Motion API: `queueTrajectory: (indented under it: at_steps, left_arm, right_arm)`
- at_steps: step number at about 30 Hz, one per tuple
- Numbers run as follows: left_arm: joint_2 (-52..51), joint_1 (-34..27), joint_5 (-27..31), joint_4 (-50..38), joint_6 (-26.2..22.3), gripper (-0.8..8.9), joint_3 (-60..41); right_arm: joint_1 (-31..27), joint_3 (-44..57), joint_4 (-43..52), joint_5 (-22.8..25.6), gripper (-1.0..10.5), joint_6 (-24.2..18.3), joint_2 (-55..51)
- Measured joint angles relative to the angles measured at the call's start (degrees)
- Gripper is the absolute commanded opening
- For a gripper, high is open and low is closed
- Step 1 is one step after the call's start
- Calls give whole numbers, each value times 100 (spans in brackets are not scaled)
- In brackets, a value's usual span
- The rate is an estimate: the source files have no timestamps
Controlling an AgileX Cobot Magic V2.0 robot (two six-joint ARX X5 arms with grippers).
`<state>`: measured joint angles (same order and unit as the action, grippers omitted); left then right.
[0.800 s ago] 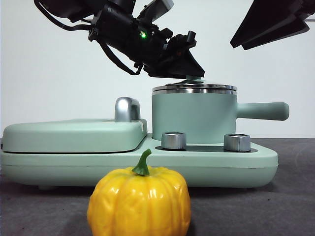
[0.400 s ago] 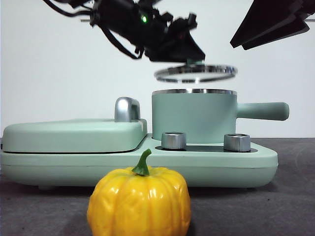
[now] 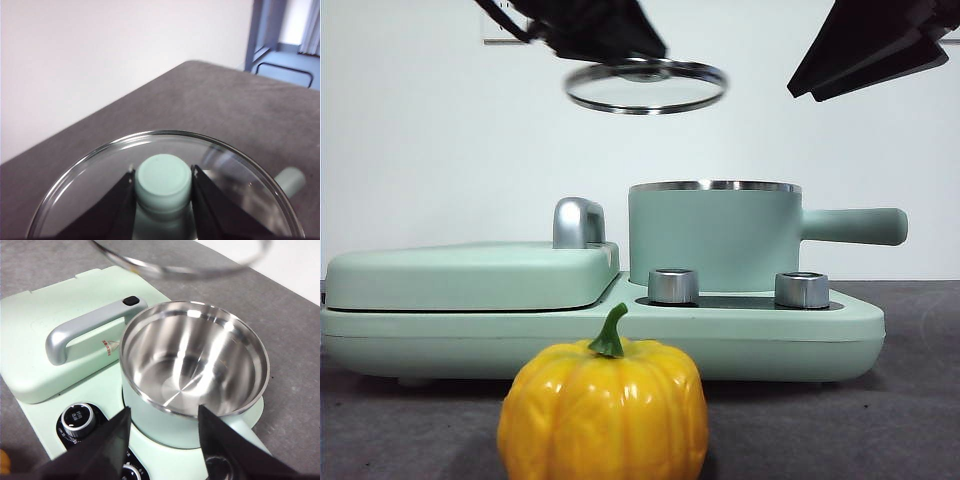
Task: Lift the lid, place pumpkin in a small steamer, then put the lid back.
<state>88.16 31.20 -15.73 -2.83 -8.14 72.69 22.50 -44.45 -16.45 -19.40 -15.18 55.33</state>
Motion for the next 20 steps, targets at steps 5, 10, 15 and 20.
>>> queueTrajectory:
  at_steps: [5, 10, 15, 20]
  left_arm:
    - [-472, -278, 111, 946, 0, 7, 0]
    - [-901, -564, 555, 2107, 0, 10, 0]
    - [-1073, -852, 673, 2715, 0, 11, 0]
    - [-1307, -1043, 662, 2627, 4, 11, -151]
  right_arm:
    - [0, 0, -2, 0, 214, 0, 0]
    - [0, 0, -2, 0, 214, 0, 0]
    - [37, 0, -7, 0, 214, 0, 0]
    - [280, -2, -184, -2, 233, 0, 0]
